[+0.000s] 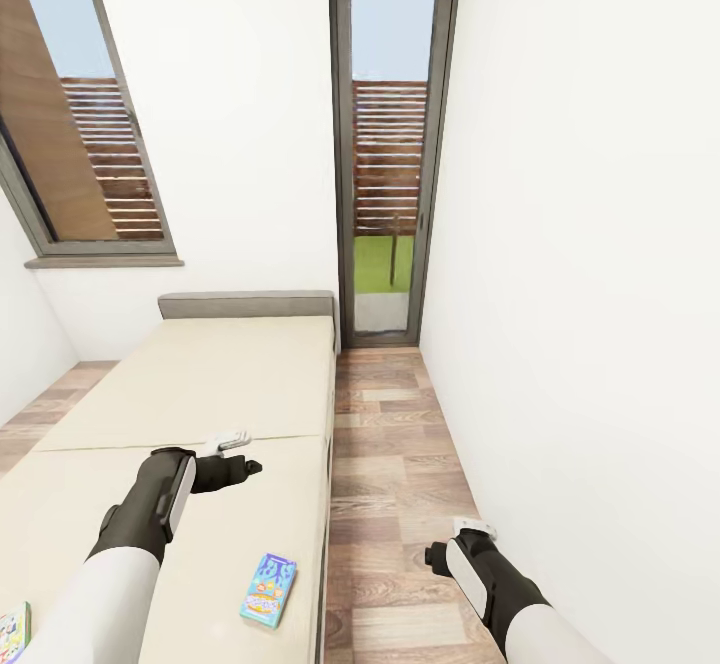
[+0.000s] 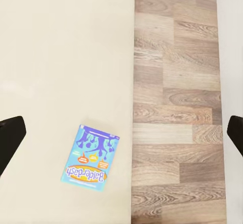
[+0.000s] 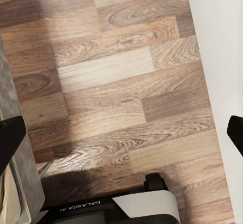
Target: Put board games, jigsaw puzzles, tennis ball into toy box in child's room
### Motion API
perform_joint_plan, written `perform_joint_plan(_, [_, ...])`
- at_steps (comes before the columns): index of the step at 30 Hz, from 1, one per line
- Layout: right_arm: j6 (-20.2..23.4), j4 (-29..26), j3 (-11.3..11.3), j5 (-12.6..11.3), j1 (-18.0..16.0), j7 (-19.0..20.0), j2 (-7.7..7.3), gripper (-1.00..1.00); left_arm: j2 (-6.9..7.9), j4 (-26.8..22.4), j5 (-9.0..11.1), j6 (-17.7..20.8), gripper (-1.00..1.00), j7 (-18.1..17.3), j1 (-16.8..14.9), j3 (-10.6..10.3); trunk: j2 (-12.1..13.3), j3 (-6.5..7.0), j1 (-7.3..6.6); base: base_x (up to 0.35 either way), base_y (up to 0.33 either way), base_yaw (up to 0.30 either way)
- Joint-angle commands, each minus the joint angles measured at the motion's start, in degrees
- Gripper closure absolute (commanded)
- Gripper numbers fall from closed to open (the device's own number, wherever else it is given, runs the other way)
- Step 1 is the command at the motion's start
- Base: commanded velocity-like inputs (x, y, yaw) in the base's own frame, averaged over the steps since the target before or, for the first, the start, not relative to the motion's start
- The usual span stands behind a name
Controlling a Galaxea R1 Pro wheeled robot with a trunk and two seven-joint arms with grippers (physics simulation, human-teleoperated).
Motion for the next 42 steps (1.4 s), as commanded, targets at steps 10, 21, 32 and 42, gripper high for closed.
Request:
perform_joint_plan(10, [0.23, -0.06, 0.42, -0.59, -0.04, -0.51, 0.02, -1.00, -0.03, -0.06, -0.68, -3.17, -1.00, -0.51, -0.06, 0.22, -0.13, -0.39, 0.04, 0.000, 0.000, 0.000])
perform_joint_plan(21, [0.31, -0.05, 0.42, -0.65, -0.04, -0.51, -0.03, -1.00, -0.11, 2.91, -0.96, -8.21, -1.00, 0.19, -0.06, -0.70, -0.13, -1.13, 0.04, 0.000, 0.000, 0.000])
perform_joint_plan(32, [0.31, -0.05, 0.42, -0.67, -0.04, -0.57, 0.02, -1.00, -1.55, 9.78, -1.23, -15.45, -1.00, 0.70, -0.14, -2.28, -0.13, -2.16, 0.04, 0.000, 0.000, 0.000])
perform_joint_plan(42, [0.40, -0.05, 0.36, -0.68, -0.04, -0.60, 0.02, -1.00, -5.55, 15.15, -1.31, -25.01, -1.00, 9.66, -0.15, -3.76, -0.13, -3.10, 0.04, 0.000, 0.000, 0.000])
